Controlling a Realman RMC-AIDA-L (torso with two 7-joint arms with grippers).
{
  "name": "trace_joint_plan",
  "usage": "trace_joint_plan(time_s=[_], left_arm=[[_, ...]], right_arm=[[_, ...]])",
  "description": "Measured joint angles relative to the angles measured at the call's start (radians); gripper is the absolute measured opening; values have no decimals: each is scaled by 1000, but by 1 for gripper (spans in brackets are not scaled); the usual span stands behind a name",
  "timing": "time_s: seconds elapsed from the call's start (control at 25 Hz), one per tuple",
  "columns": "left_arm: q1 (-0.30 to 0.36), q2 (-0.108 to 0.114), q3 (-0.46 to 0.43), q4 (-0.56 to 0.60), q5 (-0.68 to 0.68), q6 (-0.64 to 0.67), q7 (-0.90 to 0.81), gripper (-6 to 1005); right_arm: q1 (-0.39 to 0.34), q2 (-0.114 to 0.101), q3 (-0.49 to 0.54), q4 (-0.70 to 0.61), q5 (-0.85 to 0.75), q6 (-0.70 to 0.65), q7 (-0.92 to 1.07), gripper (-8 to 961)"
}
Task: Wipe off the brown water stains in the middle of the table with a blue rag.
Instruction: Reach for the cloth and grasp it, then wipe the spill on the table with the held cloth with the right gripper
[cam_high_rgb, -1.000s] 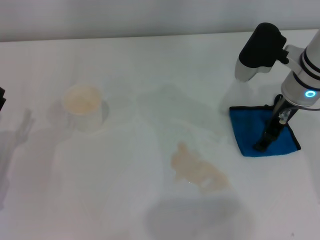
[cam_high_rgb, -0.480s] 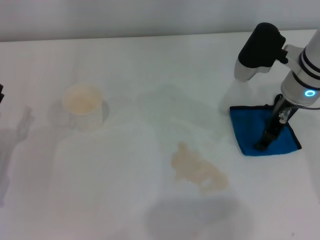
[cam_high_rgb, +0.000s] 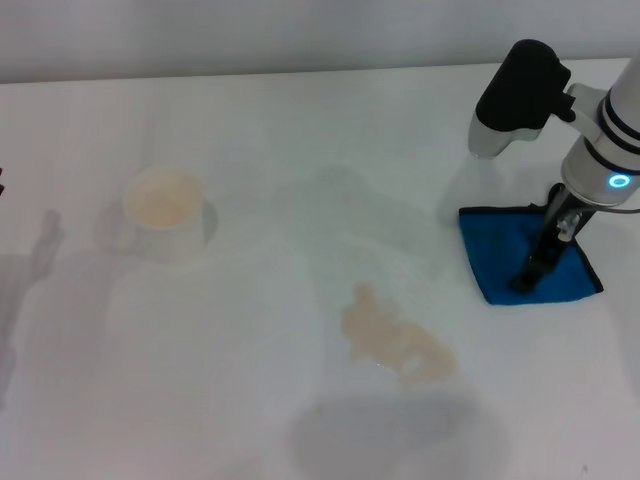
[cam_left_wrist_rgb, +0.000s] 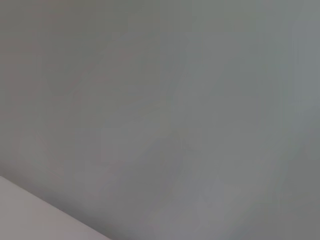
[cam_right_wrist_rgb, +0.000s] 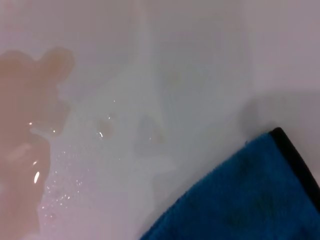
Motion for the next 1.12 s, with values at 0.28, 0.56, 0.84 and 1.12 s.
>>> trace_joint_plan(time_s=[0.28,0.56,0.84,1.12], left_arm=[[0,0,0,-2,0,0,0,895],[0,0,0,-1,0,0,0,893],[0,0,0,0,0,0,0,893],[0,0,0,-1,0,0,0,892]], right_arm=[[4,-1,1,-2,0,-13,1,641],[3,-1,3,-3,1,-18,2,346],[4,-1,3,-4,13,-24,3,192],[-4,0,-31,-18,102,-53,-6,117]])
